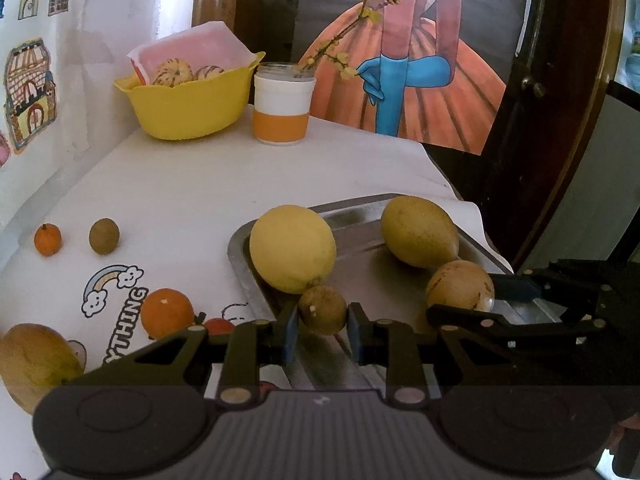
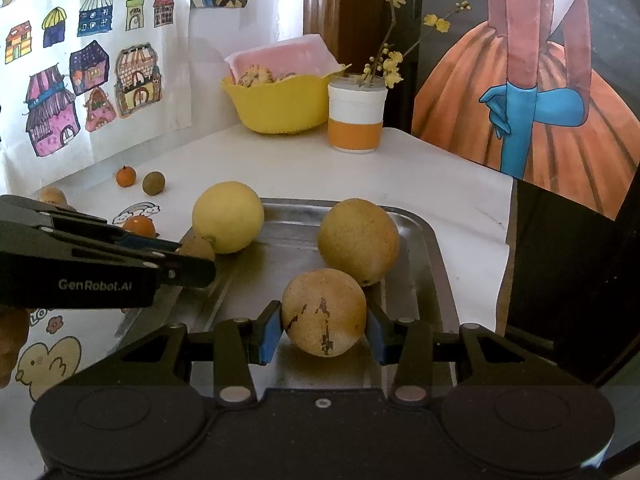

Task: Organize fruits
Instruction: 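Lower both held fruits onto the metal tray and open both tools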

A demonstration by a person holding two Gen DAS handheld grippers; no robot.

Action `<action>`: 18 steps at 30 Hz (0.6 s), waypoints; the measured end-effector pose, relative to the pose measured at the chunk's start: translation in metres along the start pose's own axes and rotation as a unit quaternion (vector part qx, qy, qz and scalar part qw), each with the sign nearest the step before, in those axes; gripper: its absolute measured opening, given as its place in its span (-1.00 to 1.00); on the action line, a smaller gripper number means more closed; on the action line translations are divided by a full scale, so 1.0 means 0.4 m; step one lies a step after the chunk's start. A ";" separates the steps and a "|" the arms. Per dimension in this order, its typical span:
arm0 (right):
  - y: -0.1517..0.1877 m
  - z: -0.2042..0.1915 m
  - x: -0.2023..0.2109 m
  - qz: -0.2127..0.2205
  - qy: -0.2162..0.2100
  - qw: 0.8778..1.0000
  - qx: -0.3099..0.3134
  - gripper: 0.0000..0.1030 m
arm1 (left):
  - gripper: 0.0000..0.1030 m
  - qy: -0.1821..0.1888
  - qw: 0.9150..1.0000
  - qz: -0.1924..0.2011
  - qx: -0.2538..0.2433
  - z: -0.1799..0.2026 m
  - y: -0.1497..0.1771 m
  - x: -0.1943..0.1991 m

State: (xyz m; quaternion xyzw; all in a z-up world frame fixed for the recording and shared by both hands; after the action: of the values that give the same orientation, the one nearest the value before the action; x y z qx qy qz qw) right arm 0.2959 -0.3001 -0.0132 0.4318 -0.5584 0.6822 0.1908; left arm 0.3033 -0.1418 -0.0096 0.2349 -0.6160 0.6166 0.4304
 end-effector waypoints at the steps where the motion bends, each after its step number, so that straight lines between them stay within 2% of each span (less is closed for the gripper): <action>1: 0.000 -0.001 -0.001 -0.002 0.000 1.000 0.001 -0.11 | -0.44 0.000 1.000 -0.001 0.000 0.001 0.000 -0.002; 7: -0.001 -0.008 0.000 0.001 0.004 1.000 0.010 -0.06 | -0.44 -0.004 1.000 -0.002 -0.003 0.009 0.003 0.002; 12: 0.010 -0.011 0.017 0.012 0.018 1.000 0.013 0.17 | -0.32 -0.001 1.000 -0.001 0.000 0.012 0.009 0.018; 14: 0.016 -0.012 0.034 0.022 0.021 0.999 0.012 0.35 | -0.23 -0.002 1.000 0.004 0.001 0.012 0.011 0.031; 16: 0.022 -0.014 0.055 0.034 0.026 0.999 0.011 0.47 | 0.22 -0.002 1.000 0.013 0.003 0.013 0.016 0.050; 18: 0.029 -0.016 0.078 0.045 0.031 0.998 0.009 0.56 | 0.38 -0.004 1.000 0.028 0.009 0.012 0.022 0.077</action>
State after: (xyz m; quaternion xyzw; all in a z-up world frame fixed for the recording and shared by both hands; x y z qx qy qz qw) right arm 0.2676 -0.3045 0.0051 0.3866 -0.5649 0.7081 0.1733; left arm 0.2788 -0.1378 0.0116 0.2233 -0.6188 0.6329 0.4083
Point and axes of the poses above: each gripper's, at about its wrist camera, not at the fingertips, and x roughly against the way its jaws point, z to its right, y to its underside, the point moved 2 cm from there along -x, roughly the way its jaws point, and after that the axes turned 14 degrees about -z, right-handed, at the moved point
